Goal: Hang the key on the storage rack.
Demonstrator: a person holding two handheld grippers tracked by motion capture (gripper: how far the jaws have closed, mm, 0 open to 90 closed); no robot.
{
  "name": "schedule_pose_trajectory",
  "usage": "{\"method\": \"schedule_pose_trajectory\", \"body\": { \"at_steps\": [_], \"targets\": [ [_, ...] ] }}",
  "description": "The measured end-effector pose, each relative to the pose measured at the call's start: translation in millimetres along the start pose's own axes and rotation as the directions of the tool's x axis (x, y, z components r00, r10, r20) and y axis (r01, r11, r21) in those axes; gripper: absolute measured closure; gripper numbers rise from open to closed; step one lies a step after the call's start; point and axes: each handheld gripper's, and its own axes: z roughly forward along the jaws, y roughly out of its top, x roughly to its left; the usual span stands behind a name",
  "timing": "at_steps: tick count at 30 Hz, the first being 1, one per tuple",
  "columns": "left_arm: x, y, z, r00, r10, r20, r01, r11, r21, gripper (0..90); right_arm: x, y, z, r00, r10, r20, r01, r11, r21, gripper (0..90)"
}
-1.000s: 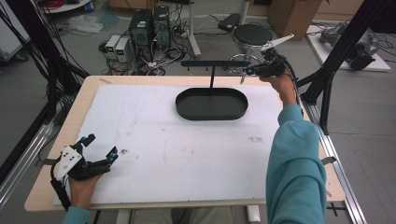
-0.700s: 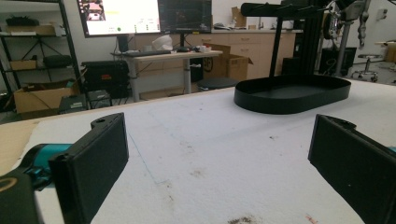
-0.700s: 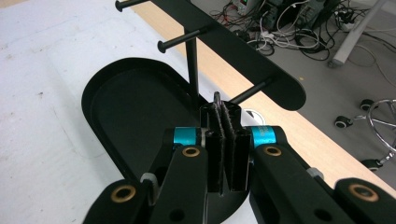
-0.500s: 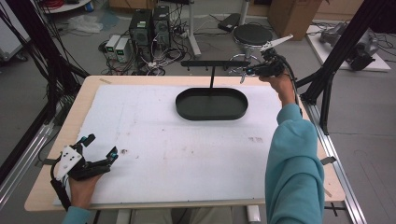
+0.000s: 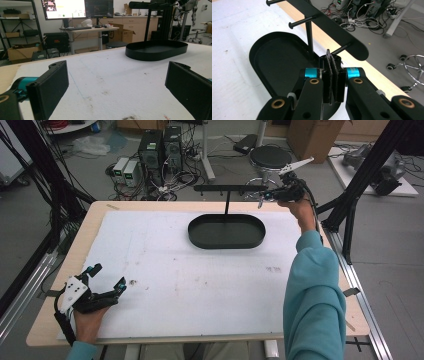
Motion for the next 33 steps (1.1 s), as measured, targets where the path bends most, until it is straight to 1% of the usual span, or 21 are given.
{"method": "schedule_pose_trajectory", "body": {
  "at_steps": [2,6,13,16,18,20,21,23,24,26,27,28,29,30,32,33],
  "targets": [
    [-0.1,0.0,0.0,1.0,0.0,-0.001,0.0,1.0,0.0,5.4,-0.9,-0.5,0.0,1.0,0.003,-0.001,-0.003,1.0,-0.004,88.8],
    [0.0,0.0,0.0,1.0,0.0,-0.001,0.0,1.0,0.0,5.4,-1.4,-0.4,1.3,1.0,-0.007,0.002,0.007,1.0,-0.011,88.7],
    [0.0,0.0,0.0,1.0,0.0,0.0,0.0,1.0,0.0,5.4,-1.8,0.3,3.2,0.9996,-0.02,0.021,0.02,1.0,-0.016,88.1],
    [0.0,0.0,0.0,1.0,0.0,0.0,0.0,1.0,0.0,5.4,-1.9,0.1,4.2,0.9994,-0.015,0.03,0.016,1.0,-0.011,87.4],
    [0.1,0.0,0.0,1.0,0.0,0.001,0.0,1.0,0.0,5.4,-2.5,0.0,4.6,0.9987,-0.017,0.047,0.017,1.0,-0.014,85.0],
    [0.1,0.0,0.0,1.0,-0.001,0.001,0.001,1.0,0.0,5.4,-3.6,-0.5,3.4,0.9984,0.0,0.056,0.002,1.0,-0.029,81.1],
    [0.1,0.0,0.0,1.0,-0.001,0.001,0.001,1.0,0.0,5.4,-3.6,-0.7,2.7,0.9975,0.002,0.071,-0.001,1.0,-0.024,79.9],
    [0.1,0.0,0.3,1.0,-0.003,0.001,0.003,1.0,0.0,5.4,-3.7,-1.3,1.8,0.9976,0.007,0.069,-0.006,1.0,-0.018,76.2],
    [0.1,0.0,0.2,1.0,-0.002,0.001,0.002,1.0,0.0,5.4,-4.0,-1.8,0.9,0.997,0.012,0.076,-0.01,1.0,-0.018,74.1],
    [0.1,0.0,0.3,1.0,-0.002,0.001,0.002,1.0,0.0,5.4,-4.2,-2.3,-1.7,0.9965,0.029,0.078,-0.027,0.999,-0.028,71.6],
    [0.1,0.0,0.3,1.0,-0.002,0.001,0.002,1.0,0.0,5.4,-3.5,-2.1,-3.2,0.9963,0.032,0.08,-0.029,0.999,-0.032,68.1],
    [0.2,0.0,0.3,1.0,-0.003,0.001,0.003,1.0,0.0,5.4,-2.0,-2.1,-4.7,0.9952,0.037,0.09,-0.033,0.998,-0.045,62.4],
    [0.1,0.0,0.4,1.0,-0.004,0.001,0.004,1.0,0.0,5.4,-0.1,-2.3,-6.5,0.9939,0.054,0.096,-0.048,0.997,-0.059,54.7],
    [0.2,0.0,0.6,1.0,-0.004,0.0,0.004,1.0,0.002,5.4,3.3,-3.2,-7.7,0.9914,0.078,0.105,-0.069,0.994,-0.084,44.0],
    [0.1,0.1,0.7,1.0,-0.005,0.0,0.005,1.0,0.004,5.4,12.7,-5.6,-12.1,0.9848,0.084,0.152,-0.069,0.993,-0.101,29.4],
    [0.2,0.1,0.7,1.0,-0.005,0.0,0.005,1.0,0.002,5.4,16.6,-6.0,-14.8,0.9828,0.081,0.165,-0.067,0.994,-0.092,18.9]
  ]
}}
